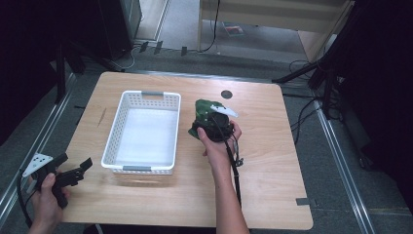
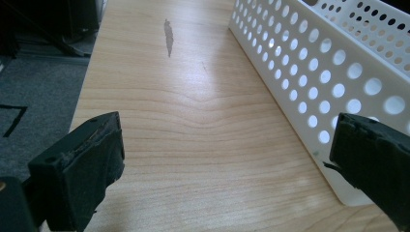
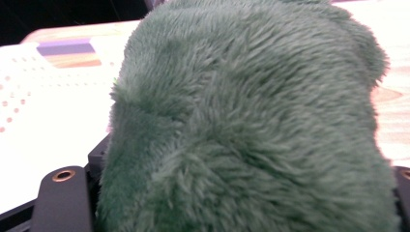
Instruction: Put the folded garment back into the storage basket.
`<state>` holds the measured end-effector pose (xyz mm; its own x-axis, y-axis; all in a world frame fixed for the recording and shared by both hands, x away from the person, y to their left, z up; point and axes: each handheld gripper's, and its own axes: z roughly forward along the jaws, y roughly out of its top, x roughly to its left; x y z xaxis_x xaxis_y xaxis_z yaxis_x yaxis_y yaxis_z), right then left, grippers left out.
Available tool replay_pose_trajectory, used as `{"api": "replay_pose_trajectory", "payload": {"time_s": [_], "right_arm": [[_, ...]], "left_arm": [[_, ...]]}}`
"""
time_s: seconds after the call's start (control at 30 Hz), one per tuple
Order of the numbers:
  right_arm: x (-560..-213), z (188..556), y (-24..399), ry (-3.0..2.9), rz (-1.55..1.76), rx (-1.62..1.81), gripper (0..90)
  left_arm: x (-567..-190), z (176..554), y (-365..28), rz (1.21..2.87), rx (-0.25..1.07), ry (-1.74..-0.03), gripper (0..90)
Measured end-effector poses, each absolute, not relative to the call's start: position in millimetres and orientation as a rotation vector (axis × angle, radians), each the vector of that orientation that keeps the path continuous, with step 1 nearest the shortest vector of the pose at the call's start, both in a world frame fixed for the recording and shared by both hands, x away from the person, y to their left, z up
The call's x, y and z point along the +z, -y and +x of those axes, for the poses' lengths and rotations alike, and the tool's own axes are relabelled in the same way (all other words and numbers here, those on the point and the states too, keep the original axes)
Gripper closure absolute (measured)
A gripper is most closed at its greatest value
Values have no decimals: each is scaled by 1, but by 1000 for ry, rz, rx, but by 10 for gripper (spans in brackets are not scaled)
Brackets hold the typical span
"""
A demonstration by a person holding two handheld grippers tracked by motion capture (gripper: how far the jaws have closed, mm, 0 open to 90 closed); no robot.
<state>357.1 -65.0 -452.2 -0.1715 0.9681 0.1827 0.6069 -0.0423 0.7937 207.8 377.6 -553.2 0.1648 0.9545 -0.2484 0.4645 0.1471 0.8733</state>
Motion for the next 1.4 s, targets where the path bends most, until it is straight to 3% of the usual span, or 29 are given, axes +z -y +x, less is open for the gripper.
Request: {"api": "replay_pose_trajectory", "payload": {"time_s": [0.73,1.4], "right_arm": [[-420,350,11,-1861,1605,1144,224],[-425,351,-49,-1959,1573,1186,224]], "left_arm": [[-553,208,-378,1469,635,-1449,0],[-553,208,-377,1463,633,-1449,0]]}}
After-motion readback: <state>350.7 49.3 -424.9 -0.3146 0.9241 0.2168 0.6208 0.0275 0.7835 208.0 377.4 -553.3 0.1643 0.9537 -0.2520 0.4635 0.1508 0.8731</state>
